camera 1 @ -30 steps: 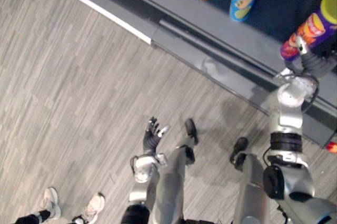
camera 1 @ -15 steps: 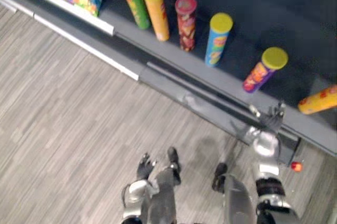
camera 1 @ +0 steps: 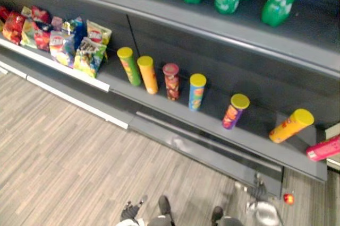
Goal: Put the gum and the chips on the shelf.
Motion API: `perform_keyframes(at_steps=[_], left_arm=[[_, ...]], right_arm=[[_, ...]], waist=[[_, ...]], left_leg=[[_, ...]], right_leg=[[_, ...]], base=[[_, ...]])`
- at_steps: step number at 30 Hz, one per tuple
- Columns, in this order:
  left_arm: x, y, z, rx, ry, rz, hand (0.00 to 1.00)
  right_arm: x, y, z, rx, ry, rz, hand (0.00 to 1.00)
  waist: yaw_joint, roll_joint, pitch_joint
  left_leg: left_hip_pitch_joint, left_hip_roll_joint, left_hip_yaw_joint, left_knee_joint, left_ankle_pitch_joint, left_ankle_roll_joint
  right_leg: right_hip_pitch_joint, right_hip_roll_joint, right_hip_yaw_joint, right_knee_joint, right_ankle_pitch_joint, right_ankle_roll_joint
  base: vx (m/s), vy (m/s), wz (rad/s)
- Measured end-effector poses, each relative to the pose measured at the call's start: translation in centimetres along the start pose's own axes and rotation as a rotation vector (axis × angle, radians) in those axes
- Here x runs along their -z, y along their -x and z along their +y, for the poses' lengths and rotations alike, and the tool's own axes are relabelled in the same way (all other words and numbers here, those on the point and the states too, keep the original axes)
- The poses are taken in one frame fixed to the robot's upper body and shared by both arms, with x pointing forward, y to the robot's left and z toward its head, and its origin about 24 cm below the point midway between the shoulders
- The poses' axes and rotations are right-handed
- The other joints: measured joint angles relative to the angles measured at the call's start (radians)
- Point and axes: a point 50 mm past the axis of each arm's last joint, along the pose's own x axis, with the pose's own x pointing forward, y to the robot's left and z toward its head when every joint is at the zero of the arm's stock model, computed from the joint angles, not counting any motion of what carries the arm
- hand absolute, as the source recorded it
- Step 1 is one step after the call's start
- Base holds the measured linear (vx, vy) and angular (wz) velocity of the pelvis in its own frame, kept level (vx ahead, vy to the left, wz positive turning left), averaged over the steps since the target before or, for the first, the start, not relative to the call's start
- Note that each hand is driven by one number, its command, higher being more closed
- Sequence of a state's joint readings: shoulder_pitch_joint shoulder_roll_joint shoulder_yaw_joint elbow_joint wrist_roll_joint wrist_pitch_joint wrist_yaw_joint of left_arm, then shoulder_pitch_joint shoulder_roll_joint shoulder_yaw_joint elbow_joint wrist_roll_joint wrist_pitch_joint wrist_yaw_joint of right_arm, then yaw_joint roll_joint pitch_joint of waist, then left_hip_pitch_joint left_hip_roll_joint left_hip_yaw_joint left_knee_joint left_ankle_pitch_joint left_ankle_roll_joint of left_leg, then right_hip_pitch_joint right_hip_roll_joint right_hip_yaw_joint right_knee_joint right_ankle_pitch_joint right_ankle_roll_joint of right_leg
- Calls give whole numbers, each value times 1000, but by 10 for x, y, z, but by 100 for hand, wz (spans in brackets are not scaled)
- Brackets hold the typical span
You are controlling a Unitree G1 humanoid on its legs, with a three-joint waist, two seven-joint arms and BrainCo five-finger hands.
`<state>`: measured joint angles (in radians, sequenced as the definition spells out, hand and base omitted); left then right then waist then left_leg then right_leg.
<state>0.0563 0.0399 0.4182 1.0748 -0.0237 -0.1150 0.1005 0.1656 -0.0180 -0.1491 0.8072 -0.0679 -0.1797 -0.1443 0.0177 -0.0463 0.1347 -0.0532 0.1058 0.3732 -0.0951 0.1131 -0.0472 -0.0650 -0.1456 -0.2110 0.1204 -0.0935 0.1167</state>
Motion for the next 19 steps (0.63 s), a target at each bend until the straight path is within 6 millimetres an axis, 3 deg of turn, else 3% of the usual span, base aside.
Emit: perform_keyframes(at_steps=[2,7,10,19], left_arm=[[5,1,4,-20,34,21,0],[22,7,2,-49,185,77,0],[28,9,-4,-38,204,95,0],[32,11,-7,-11,198,101,0]], right_arm=[[20,5,0,14,-35,88,0],[40,8,-7,82,-150,202,0],[47,10,-11,114,-219,246,0],[58,13,-11,155,-320,323,0]], waist=[[-4,-5,-13],[0,11,-45],[3,27,-63],[11,31,-85]], left_leg=[[13,4,8,-1,-2,-2],[70,8,35,-8,-20,-11],[81,11,46,-8,-23,-11],[94,8,51,-8,-32,-9]], right_leg=[[10,-2,6,-4,0,0],[58,-1,26,-15,-5,-7],[67,0,26,-16,-7,-7],[88,-1,25,-35,-9,-4]], base=[[24,13,-9],[0,26,-14],[-5,14,-5],[27,7,0]])
